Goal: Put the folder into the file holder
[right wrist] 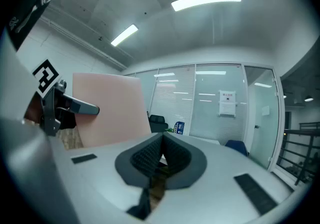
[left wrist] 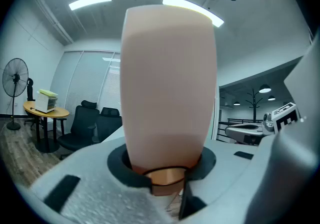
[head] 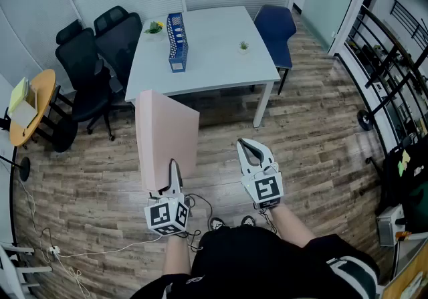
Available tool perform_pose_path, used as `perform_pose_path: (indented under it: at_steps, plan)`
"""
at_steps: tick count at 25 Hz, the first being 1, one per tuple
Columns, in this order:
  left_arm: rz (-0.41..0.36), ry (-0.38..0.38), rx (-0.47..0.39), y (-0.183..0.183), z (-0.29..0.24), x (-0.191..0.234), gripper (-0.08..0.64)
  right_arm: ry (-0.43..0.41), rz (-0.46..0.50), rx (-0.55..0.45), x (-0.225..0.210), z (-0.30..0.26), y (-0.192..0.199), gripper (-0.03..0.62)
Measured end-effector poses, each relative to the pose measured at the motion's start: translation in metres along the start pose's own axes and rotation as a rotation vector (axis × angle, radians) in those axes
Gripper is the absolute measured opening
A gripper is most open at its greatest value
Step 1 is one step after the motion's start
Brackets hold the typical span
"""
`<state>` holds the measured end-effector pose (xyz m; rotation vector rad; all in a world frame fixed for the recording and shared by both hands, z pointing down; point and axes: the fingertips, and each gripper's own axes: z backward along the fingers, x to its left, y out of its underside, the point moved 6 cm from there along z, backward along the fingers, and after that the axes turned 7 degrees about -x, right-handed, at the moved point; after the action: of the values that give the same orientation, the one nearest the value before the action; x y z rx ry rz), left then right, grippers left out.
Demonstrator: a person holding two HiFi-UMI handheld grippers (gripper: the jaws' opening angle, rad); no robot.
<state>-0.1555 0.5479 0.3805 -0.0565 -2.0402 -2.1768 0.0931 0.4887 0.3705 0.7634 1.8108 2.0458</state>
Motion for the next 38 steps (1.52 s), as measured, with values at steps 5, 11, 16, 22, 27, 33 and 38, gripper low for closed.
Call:
perform_pose_path:
  at_steps: [5, 11, 16, 22, 27, 33, 38]
  plan:
    - [-0.011, 0.029, 0.010, 0.003, -0.005, 0.028, 0.126, 0.036, -0.020, -0.011, 0.021, -0.021, 0.004, 0.005]
    - [-0.001, 0.036, 0.010, 0.004, -0.013, 0.044, 0.127, 0.038, -0.056, 0.004, 0.030, -0.031, 0.013, 0.005]
    - [0.003, 0.031, 0.019, 0.007, -0.035, 0.047, 0.127, 0.045, -0.051, 0.015, 0.017, -0.051, 0.019, 0.005]
    - [-0.008, 0.013, 0.013, 0.010, -0.082, 0.051, 0.127, 0.042, -0.059, 0.012, -0.018, -0.092, 0.035, 0.005]
    - [-0.019, -0.009, 0.010, 0.010, -0.133, 0.054, 0.126, 0.019, -0.075, -0.012, -0.050, -0.139, 0.040, 0.005]
    - [-0.005, -0.052, 0.007, 0.009, -0.188, 0.048, 0.127, -0.010, -0.087, -0.013, -0.097, -0.181, 0.049, 0.005]
    - [-0.017, -0.094, -0.008, 0.007, -0.224, 0.040, 0.127, -0.018, -0.123, -0.015, -0.131, -0.198, 0.066, 0.005]
